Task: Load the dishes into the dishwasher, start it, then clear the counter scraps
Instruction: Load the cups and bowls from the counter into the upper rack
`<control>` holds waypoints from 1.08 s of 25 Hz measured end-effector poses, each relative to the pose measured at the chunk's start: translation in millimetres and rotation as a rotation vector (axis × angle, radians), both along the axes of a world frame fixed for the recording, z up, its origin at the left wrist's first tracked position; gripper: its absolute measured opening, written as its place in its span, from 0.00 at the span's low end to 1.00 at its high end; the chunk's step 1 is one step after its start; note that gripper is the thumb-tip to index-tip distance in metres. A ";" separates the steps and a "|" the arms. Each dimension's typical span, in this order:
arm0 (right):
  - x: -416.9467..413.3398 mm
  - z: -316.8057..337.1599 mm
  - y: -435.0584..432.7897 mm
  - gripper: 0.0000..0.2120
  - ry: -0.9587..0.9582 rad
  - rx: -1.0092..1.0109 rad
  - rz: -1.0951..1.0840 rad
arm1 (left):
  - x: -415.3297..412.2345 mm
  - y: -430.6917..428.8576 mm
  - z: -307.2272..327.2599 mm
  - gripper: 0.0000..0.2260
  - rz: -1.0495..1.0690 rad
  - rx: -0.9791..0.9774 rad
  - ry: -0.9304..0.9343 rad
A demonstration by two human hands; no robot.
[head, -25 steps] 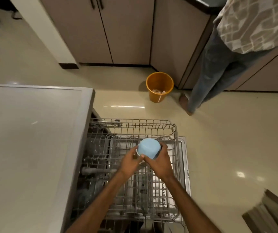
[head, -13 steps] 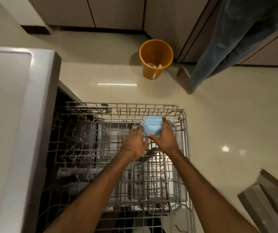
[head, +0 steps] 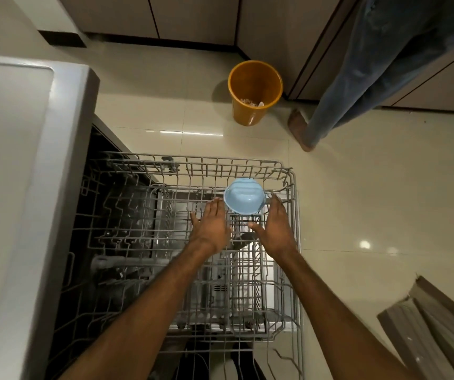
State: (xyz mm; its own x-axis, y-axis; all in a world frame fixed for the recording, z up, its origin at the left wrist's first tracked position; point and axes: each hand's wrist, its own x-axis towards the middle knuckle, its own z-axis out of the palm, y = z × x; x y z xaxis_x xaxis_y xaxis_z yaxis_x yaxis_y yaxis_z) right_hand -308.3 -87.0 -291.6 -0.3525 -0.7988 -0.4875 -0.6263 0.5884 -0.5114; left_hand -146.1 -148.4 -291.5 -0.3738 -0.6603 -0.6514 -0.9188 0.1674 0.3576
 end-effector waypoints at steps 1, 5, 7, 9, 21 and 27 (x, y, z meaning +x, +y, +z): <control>-1.9 5.2 7.3 0.45 0.035 0.030 0.063 | 0.3 4.8 5.0 0.34 0.006 0.003 -0.007; 3.3 34.4 18.0 0.40 0.087 0.052 0.220 | -5.4 22.8 34.4 0.35 -0.009 -0.002 -0.048; 9.8 55.3 16.1 0.38 0.104 0.029 0.274 | -8.8 28.3 56.6 0.36 0.021 -0.013 -0.033; 16.8 78.2 14.6 0.35 0.119 0.010 0.351 | -7.3 32.3 85.1 0.37 0.065 -0.036 -0.012; 165.7 291.3 -16.2 0.25 -0.103 -0.529 0.868 | 127.6 90.2 315.0 0.28 0.543 -0.559 0.067; 335.5 325.1 65.9 0.28 -0.258 -0.572 1.273 | 262.5 211.3 373.5 0.31 0.907 -0.673 -0.105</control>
State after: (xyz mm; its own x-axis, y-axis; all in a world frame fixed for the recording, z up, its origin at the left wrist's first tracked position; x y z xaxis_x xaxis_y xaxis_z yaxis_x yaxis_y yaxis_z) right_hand 27.2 -21.1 33.5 0.7940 -0.6041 0.0674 -0.4170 -0.6220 -0.6628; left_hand 116.4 62.9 82.0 0.4562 -0.8877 -0.0618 -0.8191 -0.4461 0.3605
